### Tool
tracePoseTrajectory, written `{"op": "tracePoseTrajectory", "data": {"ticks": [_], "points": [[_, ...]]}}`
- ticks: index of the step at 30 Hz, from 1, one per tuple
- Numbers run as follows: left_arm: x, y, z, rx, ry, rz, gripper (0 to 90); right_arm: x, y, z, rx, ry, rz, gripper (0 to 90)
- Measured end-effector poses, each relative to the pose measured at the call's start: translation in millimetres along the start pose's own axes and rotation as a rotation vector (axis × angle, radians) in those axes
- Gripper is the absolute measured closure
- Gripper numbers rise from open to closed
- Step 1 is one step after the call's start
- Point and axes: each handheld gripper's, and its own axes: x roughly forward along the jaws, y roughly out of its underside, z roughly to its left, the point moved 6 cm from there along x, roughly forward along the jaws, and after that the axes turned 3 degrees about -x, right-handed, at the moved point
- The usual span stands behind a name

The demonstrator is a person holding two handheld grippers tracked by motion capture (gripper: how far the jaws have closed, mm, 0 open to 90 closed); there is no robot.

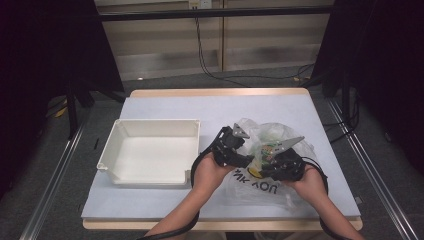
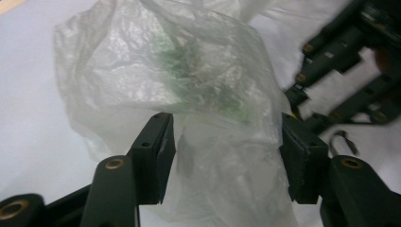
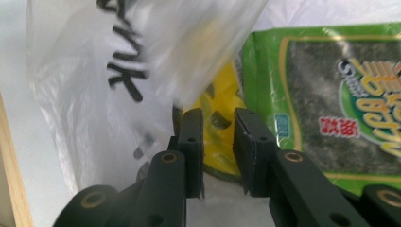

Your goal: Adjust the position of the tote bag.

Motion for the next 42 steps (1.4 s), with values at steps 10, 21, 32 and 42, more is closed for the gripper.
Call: {"op": "tracePoseTrajectory", "data": {"ticks": [10,21,32,42], "points": [[15.7,-8.3,34.2,-0.130,-0.043,-0.006,61.4,6.9,13.6,3.8,-0.017,-0.004,0.042,77.1],[33.3,-0.2,57.2,-0.203,-0.163,0.042,78.5,6.7,20.6,8.2,-0.045,-0.043,0.054,88.4],[41.4,7.5,58.0,-0.212,-0.194,0.060,80.3,1.5,26.1,20.5,-0.077,-0.072,0.087,85.1],[38.9,6.8,55.8,-0.216,-0.181,0.050,81.5,-13.6,-3.8,-4.3,0.041,0.046,-0.054,59.9]]}}
